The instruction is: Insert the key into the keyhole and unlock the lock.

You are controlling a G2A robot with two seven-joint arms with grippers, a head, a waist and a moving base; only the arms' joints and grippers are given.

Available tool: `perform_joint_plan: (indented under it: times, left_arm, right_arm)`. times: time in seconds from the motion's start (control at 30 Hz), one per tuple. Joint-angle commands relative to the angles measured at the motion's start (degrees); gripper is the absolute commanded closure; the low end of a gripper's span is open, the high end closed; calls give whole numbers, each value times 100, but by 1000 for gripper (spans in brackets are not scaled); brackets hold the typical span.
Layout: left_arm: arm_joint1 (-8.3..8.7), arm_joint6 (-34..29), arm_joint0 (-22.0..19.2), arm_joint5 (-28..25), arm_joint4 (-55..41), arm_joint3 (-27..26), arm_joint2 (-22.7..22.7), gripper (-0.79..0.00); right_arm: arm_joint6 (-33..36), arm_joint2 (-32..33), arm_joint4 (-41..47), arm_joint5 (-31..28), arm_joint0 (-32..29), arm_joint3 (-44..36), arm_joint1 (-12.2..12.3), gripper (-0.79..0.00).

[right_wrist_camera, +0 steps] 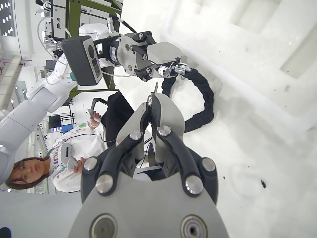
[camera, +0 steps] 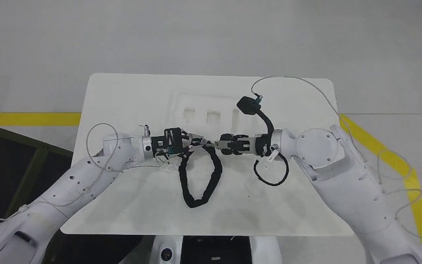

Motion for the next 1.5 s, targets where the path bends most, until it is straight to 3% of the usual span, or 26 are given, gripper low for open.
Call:
perform_joint_plan:
  times: [0.0,1.47]
  left_arm:
    - [0,0,0,0,0,0,0,0]
    - [0,0,0,0,0,0,0,0]
  right_arm:
    - [-9,-12,60,81,24,42,-9,0]
    - [-263,-437,-60,632,420,356,-172,0]
